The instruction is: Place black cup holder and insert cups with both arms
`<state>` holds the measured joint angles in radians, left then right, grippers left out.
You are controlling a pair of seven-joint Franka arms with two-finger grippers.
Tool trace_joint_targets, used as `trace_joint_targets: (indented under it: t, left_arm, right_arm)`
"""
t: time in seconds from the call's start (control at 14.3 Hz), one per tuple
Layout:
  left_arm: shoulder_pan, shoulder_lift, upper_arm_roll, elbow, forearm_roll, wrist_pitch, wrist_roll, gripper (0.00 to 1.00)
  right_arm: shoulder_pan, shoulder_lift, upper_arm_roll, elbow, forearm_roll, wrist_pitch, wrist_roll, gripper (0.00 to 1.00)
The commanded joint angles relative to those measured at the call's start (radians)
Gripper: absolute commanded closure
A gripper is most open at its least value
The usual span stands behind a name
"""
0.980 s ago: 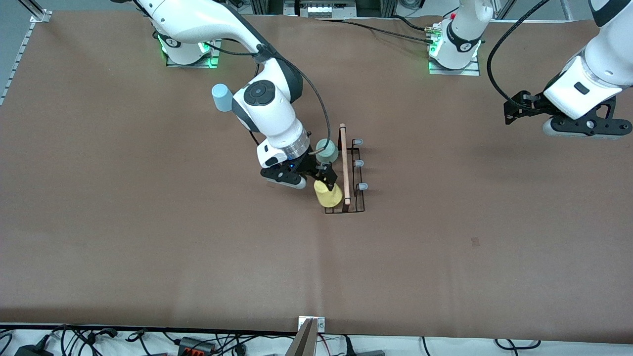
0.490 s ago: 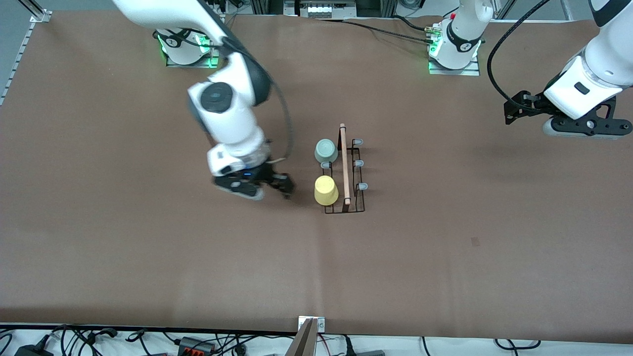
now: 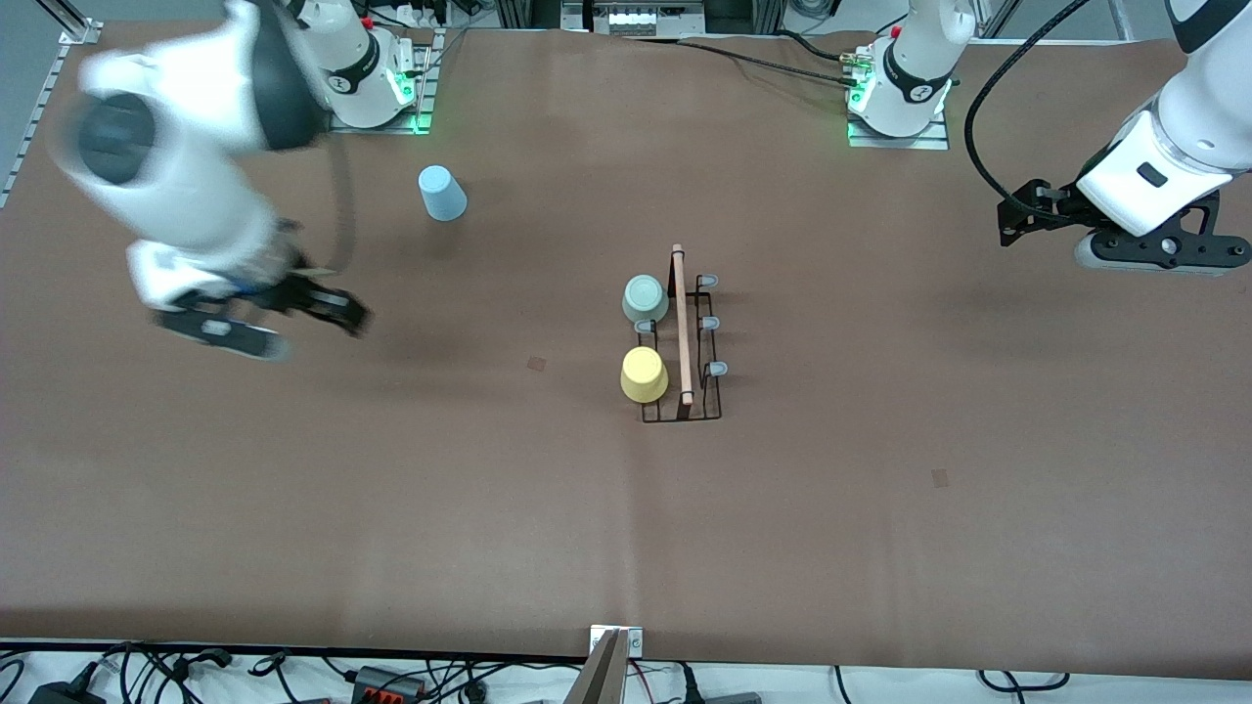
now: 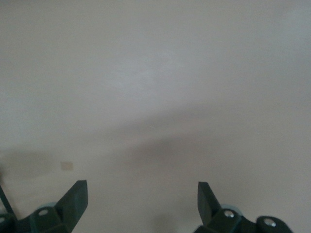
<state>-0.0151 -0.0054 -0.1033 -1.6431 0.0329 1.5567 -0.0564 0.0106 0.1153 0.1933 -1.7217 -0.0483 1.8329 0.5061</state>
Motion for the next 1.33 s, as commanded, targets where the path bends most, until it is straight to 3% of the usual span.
trace_joint_targets:
  t: [0.0, 0.21, 0.35, 0.56, 1.26]
  left_arm:
    - [0.004, -0.008, 0.004, 0.013, -0.019, -0.018, 0.017, 0.0]
    - [0.004, -0.008, 0.004, 0.013, -0.019, -0.018, 0.017, 0.0]
    - [0.004, -0.01, 0.004, 0.013, -0.019, -0.018, 0.015, 0.0]
    - [0.006, -0.008, 0.004, 0.013, -0.019, -0.018, 0.015, 0.0]
    - [0.034, -0.01, 0.002, 0.023, -0.044, -0.007, 0.015, 0.0]
  right_arm:
    - [-0.147, -0.085, -0.015, 0.006, 0.059, -0.088, -0.182, 0.0]
    - [-0.132, -0.082, -0.171, 0.131, 0.048, -0.225, -0.305, 0.0]
    - [-0.104, -0.083, -0.207, 0.189, 0.044, -0.308, -0.327, 0.0]
    - [-0.103, -0.079, -0.2, 0.214, 0.045, -0.365, -0.325, 0.0]
    - [-0.086, -0.062, -0.196, 0.195, 0.025, -0.262, -0.422, 0.0]
